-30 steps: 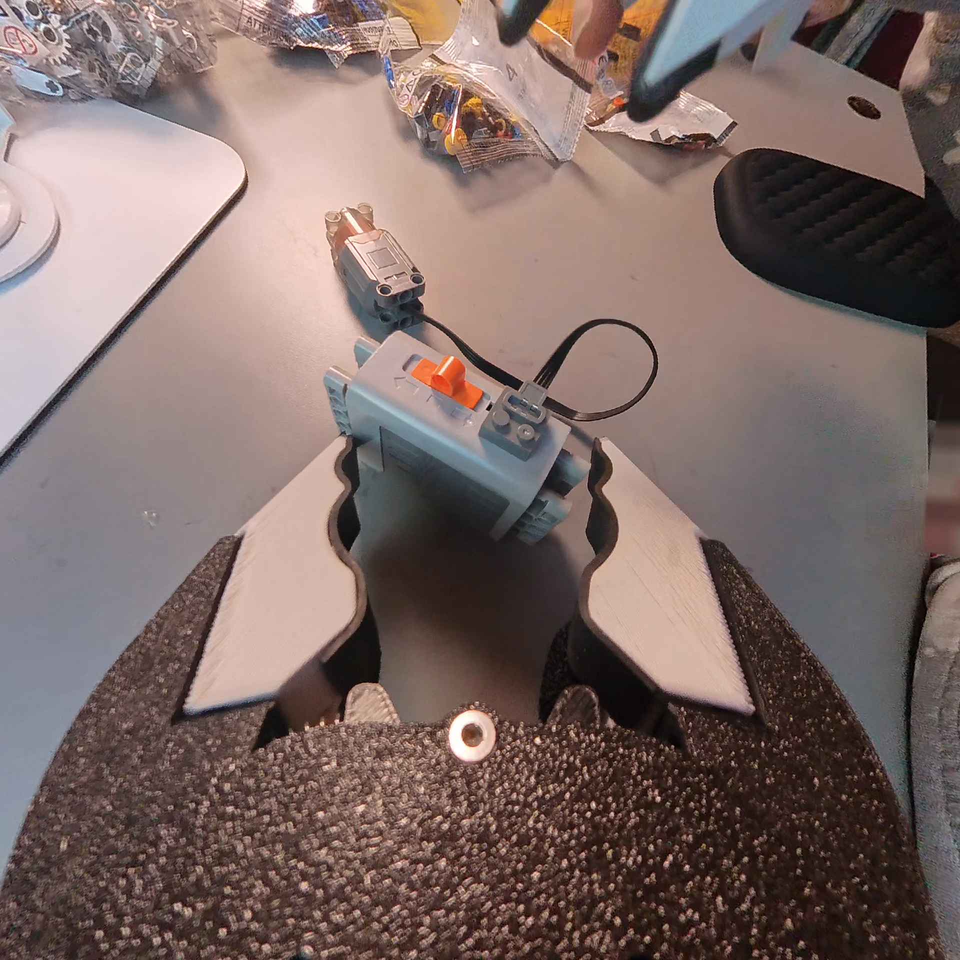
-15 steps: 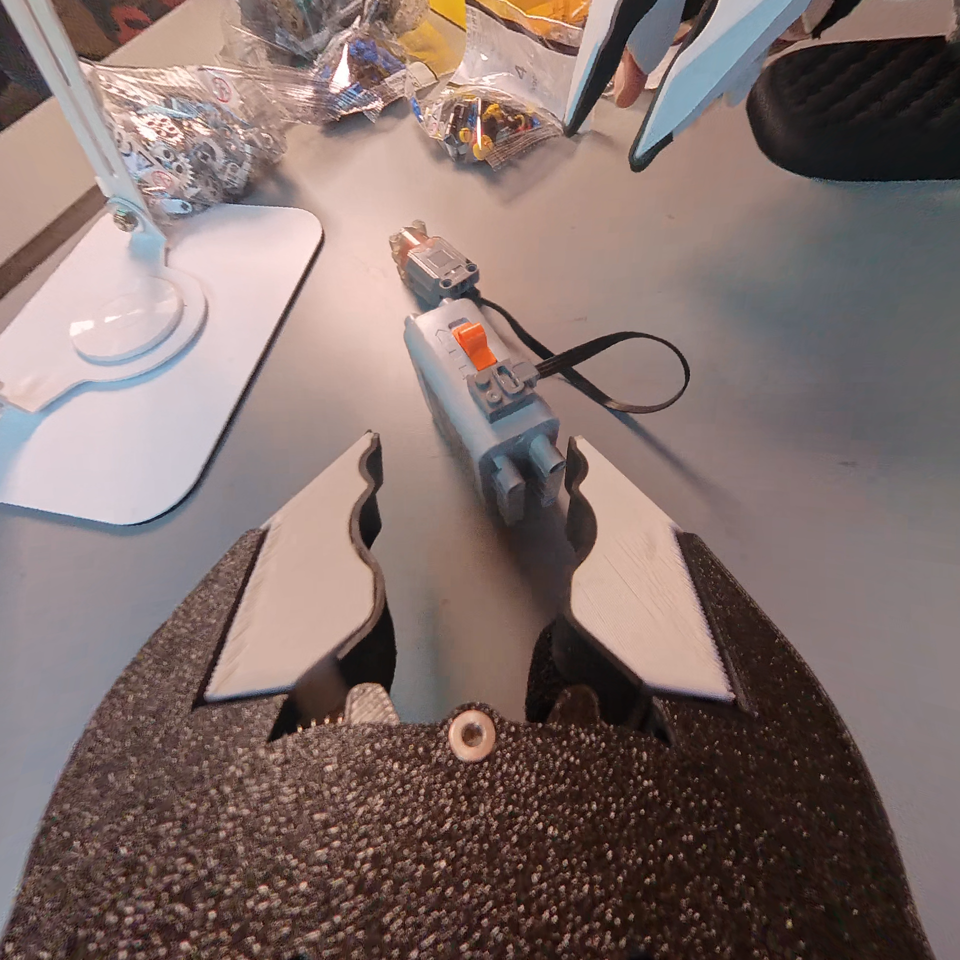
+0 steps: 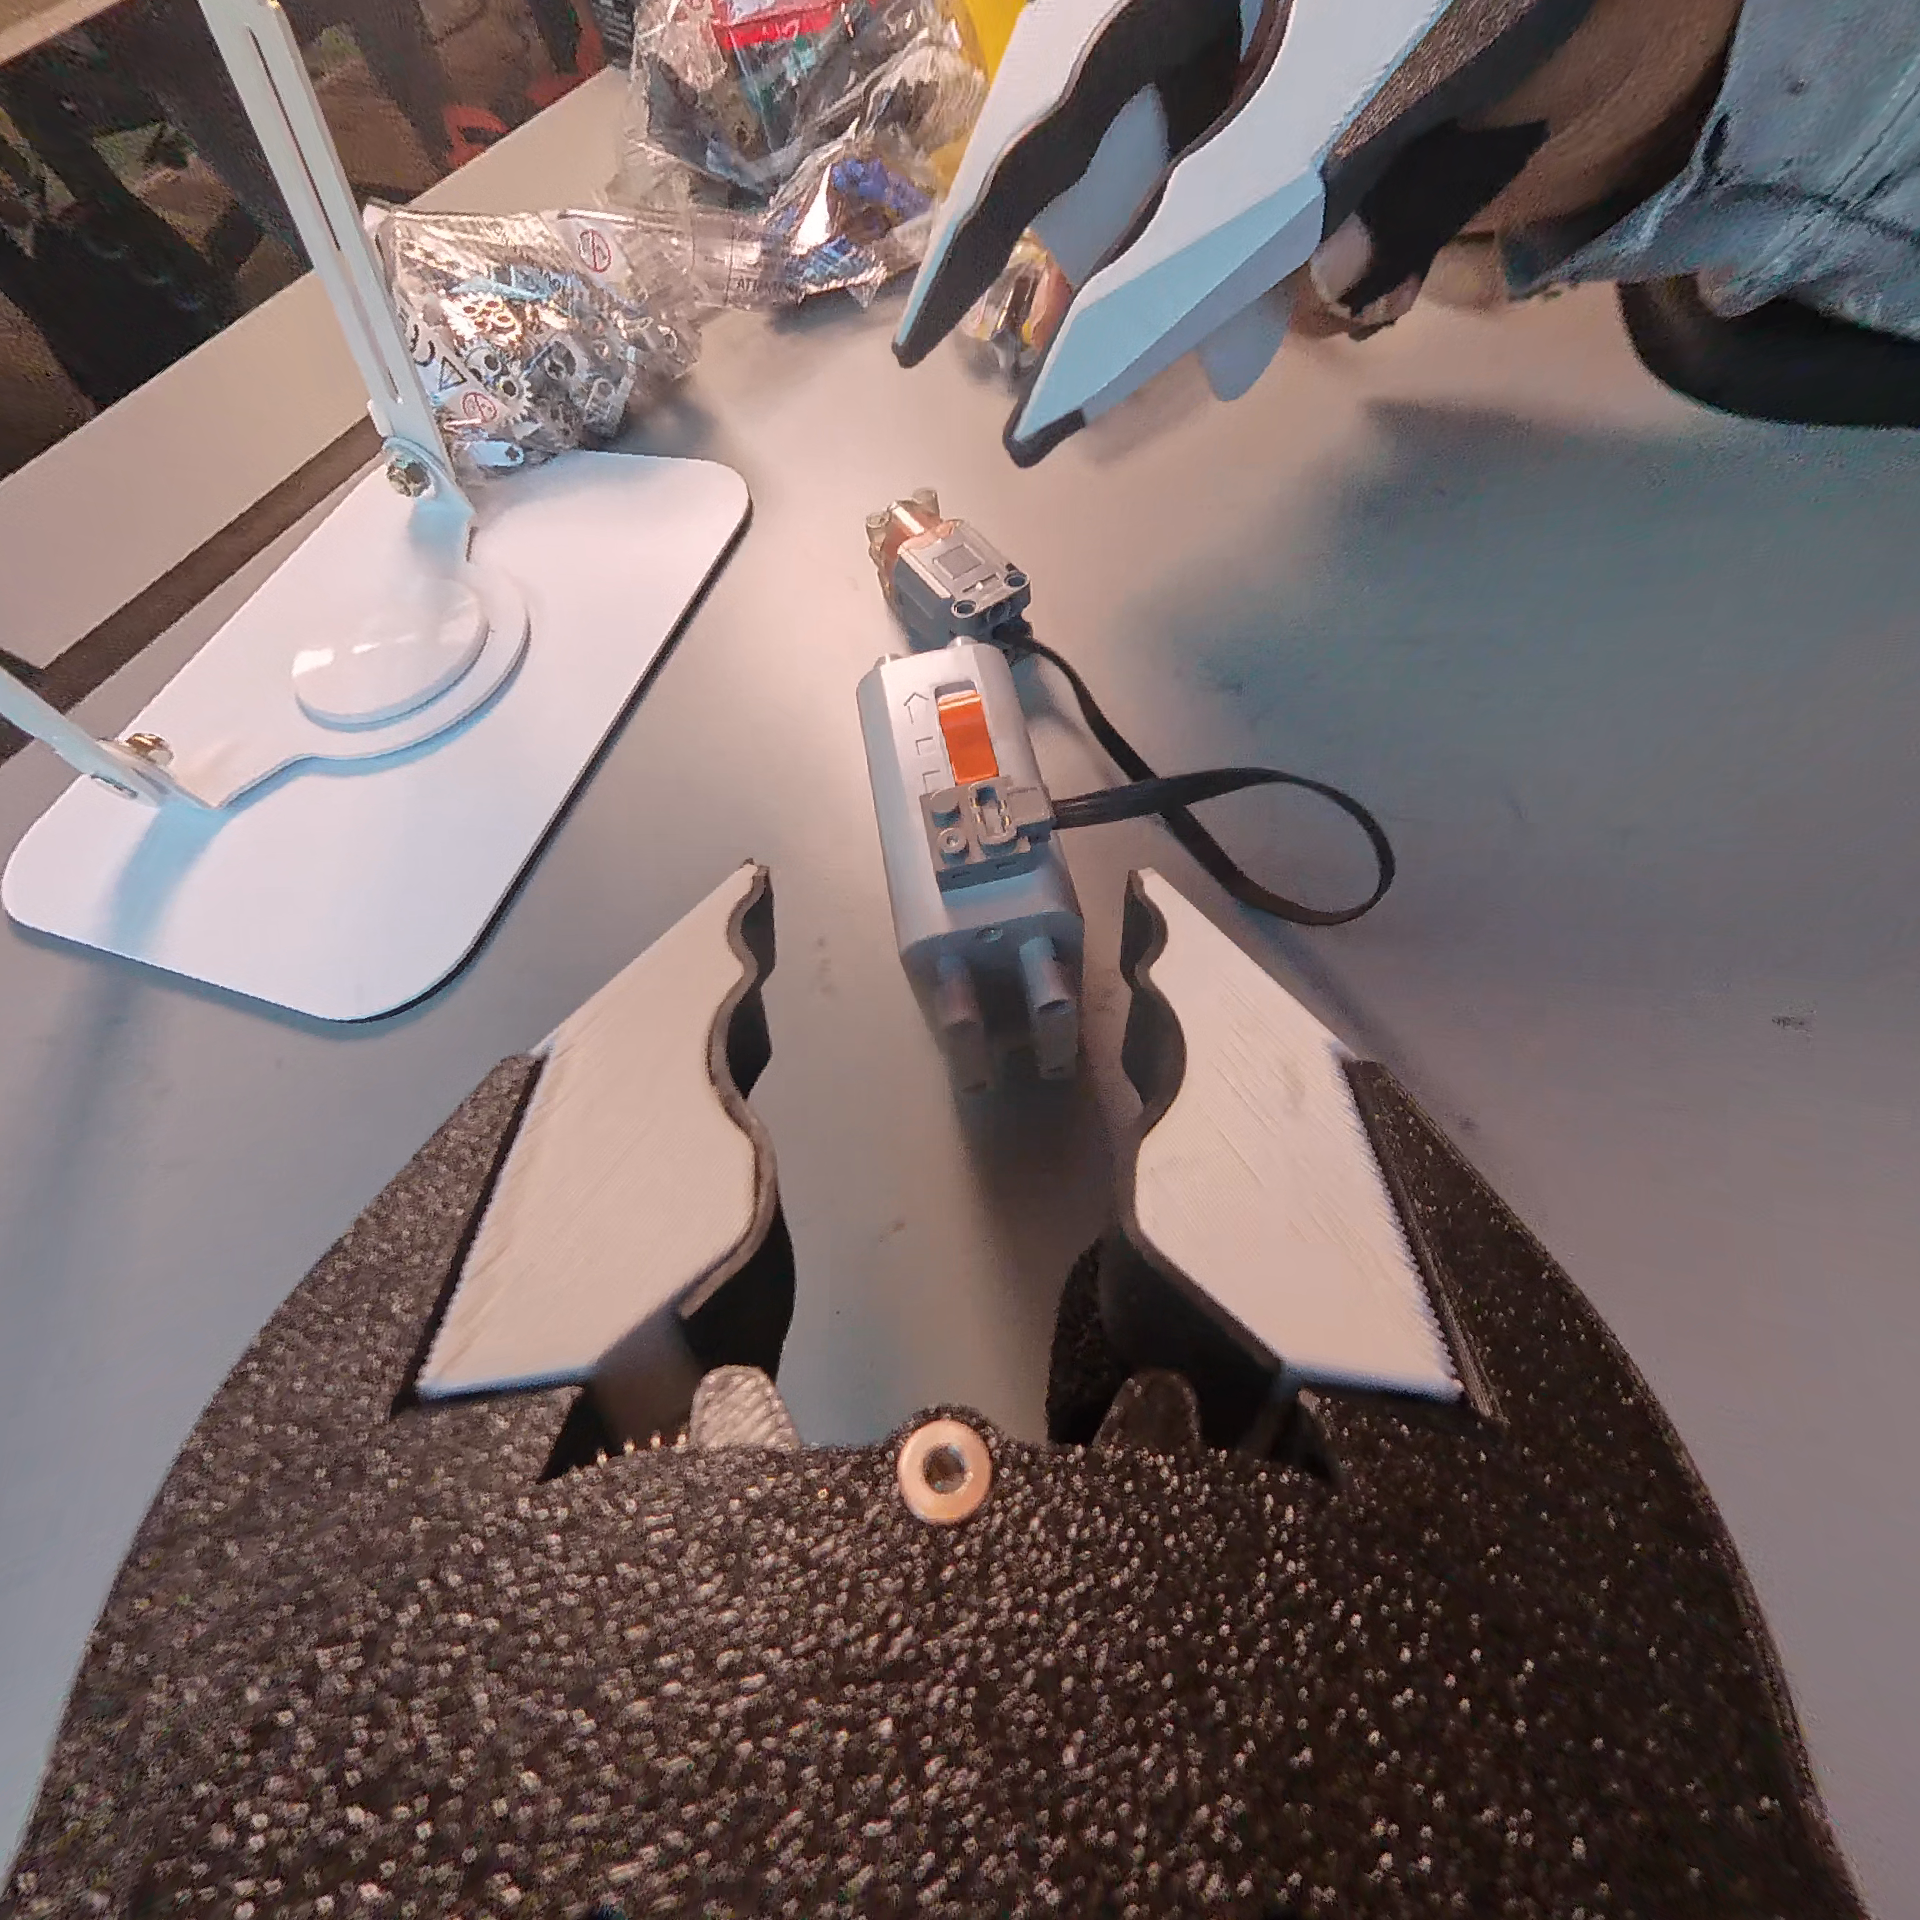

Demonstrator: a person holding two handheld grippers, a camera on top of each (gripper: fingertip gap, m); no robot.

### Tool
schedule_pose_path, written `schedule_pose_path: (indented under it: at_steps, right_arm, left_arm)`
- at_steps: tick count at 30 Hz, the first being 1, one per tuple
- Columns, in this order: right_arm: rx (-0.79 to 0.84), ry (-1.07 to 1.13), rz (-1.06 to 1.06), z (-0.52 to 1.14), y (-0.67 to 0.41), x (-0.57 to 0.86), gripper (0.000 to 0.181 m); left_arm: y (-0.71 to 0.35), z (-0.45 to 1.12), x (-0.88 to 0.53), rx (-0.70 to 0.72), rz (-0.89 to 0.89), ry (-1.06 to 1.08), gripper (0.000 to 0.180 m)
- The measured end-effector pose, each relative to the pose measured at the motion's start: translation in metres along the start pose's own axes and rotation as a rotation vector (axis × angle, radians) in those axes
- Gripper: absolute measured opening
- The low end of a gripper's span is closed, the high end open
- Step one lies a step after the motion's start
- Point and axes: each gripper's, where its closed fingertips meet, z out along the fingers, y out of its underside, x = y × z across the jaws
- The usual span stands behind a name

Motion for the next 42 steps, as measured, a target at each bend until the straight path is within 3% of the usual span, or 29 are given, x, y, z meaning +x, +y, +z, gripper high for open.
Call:
schedule_pose_path:
  at_steps: [8, 11, 22, 30, 35, 42]
  right_arm:
    - [0.029, 0.010, 0.035, -0.010, 0.010, 0.002, 0.038]
    - [0.074, -0.029, 0.076, -0.007, 0.001, -0.008, 0.034]
    - [-0.013, 0.013, -0.119, 0.005, 0.014, -0.023, 0.031]
    - [-0.023, 0.032, -0.119, 0.003, 0.017, -0.018, 0.025]
    - [-0.032, 0.048, -0.084, -0.001, 0.020, -0.010, 0.025]
    - [-0.063, 0.059, -0.070, -0.002, 0.026, -0.007, 0.024]
  left_arm:
    - [0.010, 0.008, -0.003, -0.050, 0.067, -0.025, 0.036]
    - [0.010, 0.008, -0.003, -0.050, 0.060, -0.023, 0.036]
    - [0.011, 0.006, -0.003, -0.051, 0.196, -0.071, 0.036]
    - [0.021, -0.006, -0.045, -0.140, 0.380, -0.317, 0.036]
    - [0.027, -0.013, -0.065, -0.170, 0.379, -0.411, 0.036]
    - [0.015, -0.021, -0.059, -0.099, 0.373, -0.394, 0.035]
